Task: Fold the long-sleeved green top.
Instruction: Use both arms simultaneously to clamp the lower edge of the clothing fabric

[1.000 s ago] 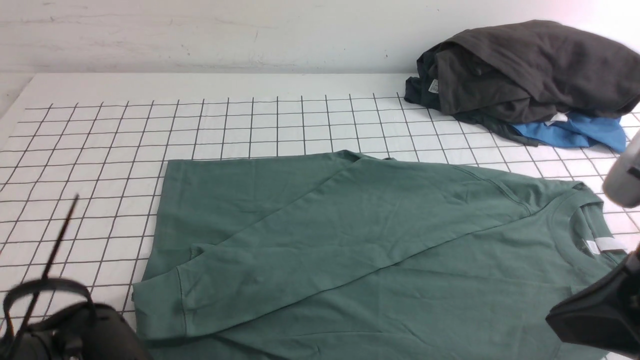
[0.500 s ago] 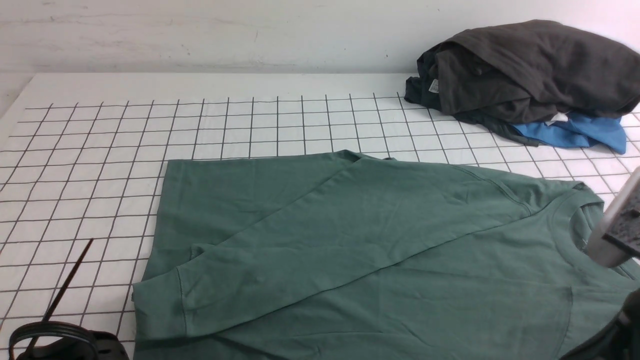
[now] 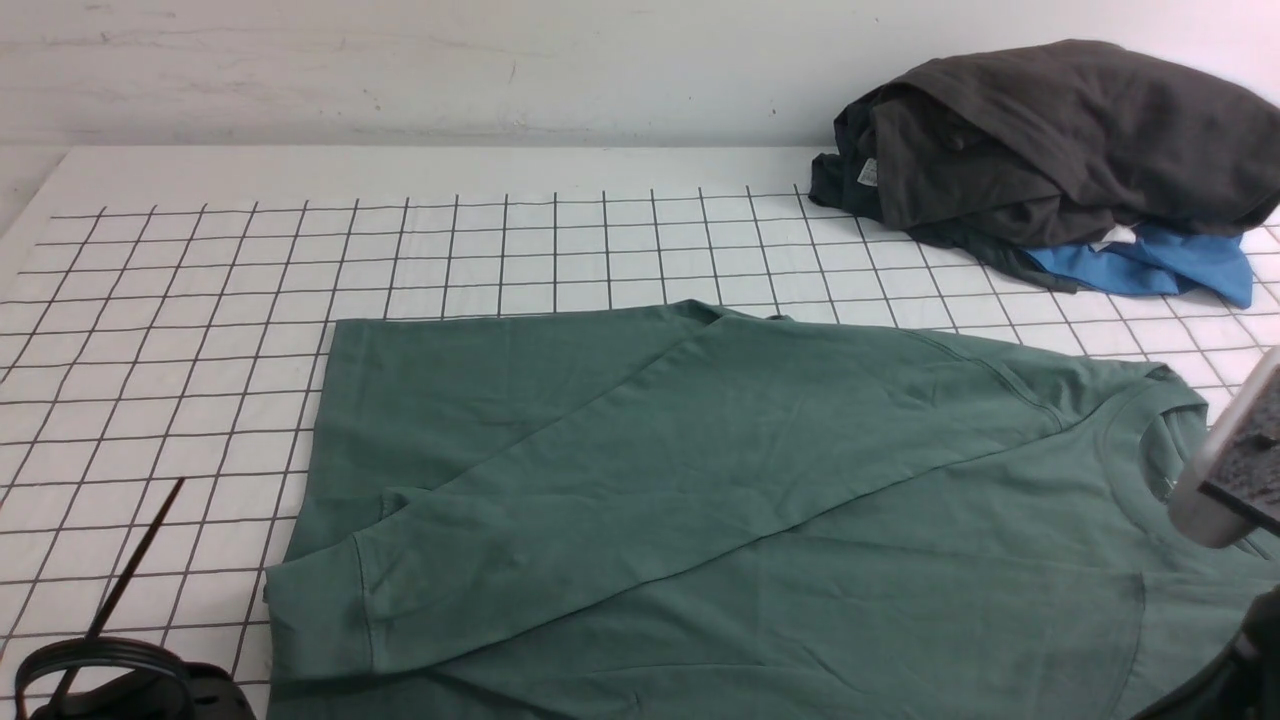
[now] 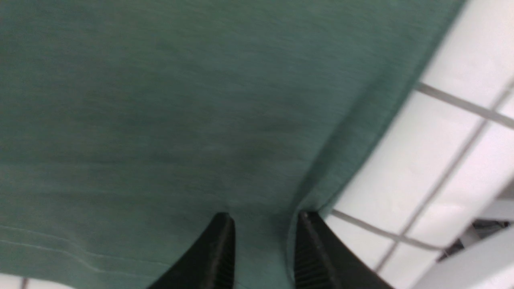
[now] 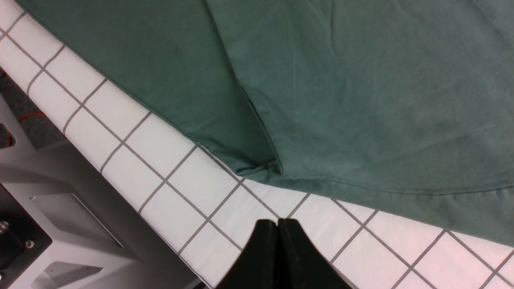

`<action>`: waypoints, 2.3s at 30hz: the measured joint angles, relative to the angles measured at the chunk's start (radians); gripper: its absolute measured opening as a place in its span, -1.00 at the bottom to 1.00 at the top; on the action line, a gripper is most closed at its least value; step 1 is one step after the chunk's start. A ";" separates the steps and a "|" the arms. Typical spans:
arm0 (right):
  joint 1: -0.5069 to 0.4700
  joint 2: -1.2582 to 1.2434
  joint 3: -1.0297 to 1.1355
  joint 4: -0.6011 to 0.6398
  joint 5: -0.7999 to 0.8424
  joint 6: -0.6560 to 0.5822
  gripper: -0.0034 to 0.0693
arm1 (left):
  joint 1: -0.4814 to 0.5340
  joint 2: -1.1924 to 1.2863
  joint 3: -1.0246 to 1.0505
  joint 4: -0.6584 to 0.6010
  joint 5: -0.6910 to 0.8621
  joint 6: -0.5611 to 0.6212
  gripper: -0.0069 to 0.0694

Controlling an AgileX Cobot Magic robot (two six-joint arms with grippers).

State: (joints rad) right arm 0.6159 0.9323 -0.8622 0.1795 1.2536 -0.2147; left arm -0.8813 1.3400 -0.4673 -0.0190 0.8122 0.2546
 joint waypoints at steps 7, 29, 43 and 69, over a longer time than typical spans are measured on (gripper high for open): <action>0.000 0.000 0.000 -0.003 0.000 0.000 -0.94 | 0.000 0.000 0.000 -0.062 0.031 0.102 0.00; 0.000 0.000 0.000 -0.030 -0.001 0.000 -0.94 | -0.002 0.056 -0.014 0.065 0.033 -0.073 -0.15; 0.000 0.000 0.000 -0.030 -0.001 0.000 -0.94 | -0.002 0.047 -0.032 0.084 0.032 -0.091 -0.79; 0.000 0.000 0.000 -0.033 -0.001 -0.001 -0.94 | -0.002 0.073 -0.111 0.105 0.078 -0.092 -0.03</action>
State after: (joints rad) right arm 0.6159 0.9323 -0.8622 0.1464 1.2527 -0.2156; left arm -0.8832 1.4132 -0.5782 0.0856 0.8903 0.1627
